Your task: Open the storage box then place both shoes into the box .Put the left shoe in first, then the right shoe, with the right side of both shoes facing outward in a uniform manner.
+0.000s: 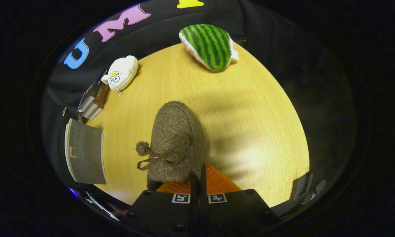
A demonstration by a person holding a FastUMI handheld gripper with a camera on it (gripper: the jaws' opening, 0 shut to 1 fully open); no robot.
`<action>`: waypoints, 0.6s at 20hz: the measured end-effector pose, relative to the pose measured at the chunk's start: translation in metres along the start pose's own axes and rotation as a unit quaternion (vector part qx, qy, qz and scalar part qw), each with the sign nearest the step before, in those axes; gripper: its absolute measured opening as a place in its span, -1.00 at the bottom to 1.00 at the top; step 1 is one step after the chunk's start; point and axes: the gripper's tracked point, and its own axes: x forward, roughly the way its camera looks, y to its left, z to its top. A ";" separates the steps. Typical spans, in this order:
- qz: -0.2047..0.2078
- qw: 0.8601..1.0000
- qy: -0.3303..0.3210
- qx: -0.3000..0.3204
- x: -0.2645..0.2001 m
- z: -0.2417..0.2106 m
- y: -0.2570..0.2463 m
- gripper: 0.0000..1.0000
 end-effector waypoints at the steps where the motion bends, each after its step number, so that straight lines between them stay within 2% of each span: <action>1: 0.004 1.000 -0.006 0.012 -0.008 0.002 0.013 -0.90; 5: 0.028 0.998 -0.025 0.045 -0.041 0.000 0.074 -0.89; 12: 0.076 0.994 -0.052 0.056 -0.088 -0.010 0.200 -0.90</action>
